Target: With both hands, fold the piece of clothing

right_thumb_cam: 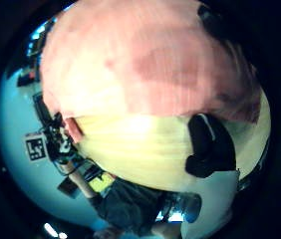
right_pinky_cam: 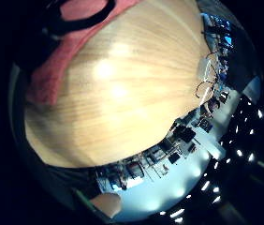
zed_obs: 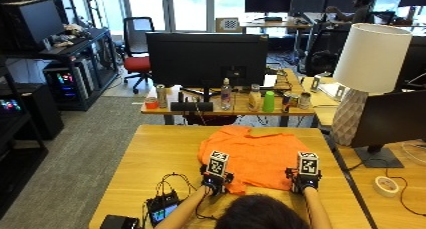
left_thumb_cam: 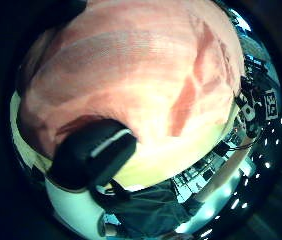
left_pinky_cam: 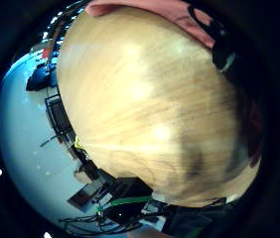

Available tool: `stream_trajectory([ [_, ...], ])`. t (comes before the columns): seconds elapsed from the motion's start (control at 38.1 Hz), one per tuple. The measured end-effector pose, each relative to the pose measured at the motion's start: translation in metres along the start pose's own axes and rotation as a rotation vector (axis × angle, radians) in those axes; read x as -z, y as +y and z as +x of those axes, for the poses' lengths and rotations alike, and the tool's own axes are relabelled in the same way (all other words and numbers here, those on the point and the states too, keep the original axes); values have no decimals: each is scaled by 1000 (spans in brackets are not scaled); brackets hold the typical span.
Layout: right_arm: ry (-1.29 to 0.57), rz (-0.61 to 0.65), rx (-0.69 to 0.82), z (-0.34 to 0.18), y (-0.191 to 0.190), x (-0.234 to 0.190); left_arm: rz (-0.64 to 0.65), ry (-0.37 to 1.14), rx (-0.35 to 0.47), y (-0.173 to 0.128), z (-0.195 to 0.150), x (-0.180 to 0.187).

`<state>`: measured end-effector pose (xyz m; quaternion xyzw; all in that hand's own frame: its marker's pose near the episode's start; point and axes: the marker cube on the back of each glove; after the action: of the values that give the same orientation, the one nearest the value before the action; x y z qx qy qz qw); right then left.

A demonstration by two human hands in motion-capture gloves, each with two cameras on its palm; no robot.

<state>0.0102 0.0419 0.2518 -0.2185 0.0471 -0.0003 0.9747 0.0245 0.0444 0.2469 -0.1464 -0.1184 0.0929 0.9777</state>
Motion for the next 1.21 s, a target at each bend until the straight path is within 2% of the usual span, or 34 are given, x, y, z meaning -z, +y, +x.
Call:
stream_trajectory([
  [0.18, -7, 208, 32, -1, -5, -1, 218, -182, -40, -7, 1, 12],
  [0.31, 85, 298, 28, -1, -3, 2, 184, -215, -88, -5, 0, 15],
  [0.37, 111, 267, 43, -2, 1, 4, 122, -216, -113, -1, -3, 19],
  [0.45, 154, 196, 53, -1, 9, 9, -65, -201, -134, 17, -10, 26],
  [0.5, 190, 188, 60, 3, 4, 11, -144, -181, -150, 28, -13, 32],
  [0.6, 214, 112, 115, 16, -37, 0, -147, -168, -169, 37, -17, 48],
  [0.68, 242, 100, 142, 18, -33, 6, -132, -195, -176, 29, -22, 58],
  [0.79, 260, 89, 163, 17, -8, 25, -160, -139, -400, 12, -21, 63],
  [0.84, 263, 83, 168, 16, 6, 39, -177, -115, -450, 21, -22, 74],
  [1.02, 249, 23, 183, 15, 38, 82, -160, -74, -453, 39, -34, 114],
  [1.21, 212, -16, 160, 12, 47, 121, -111, -46, -400, 33, -48, 155],
])
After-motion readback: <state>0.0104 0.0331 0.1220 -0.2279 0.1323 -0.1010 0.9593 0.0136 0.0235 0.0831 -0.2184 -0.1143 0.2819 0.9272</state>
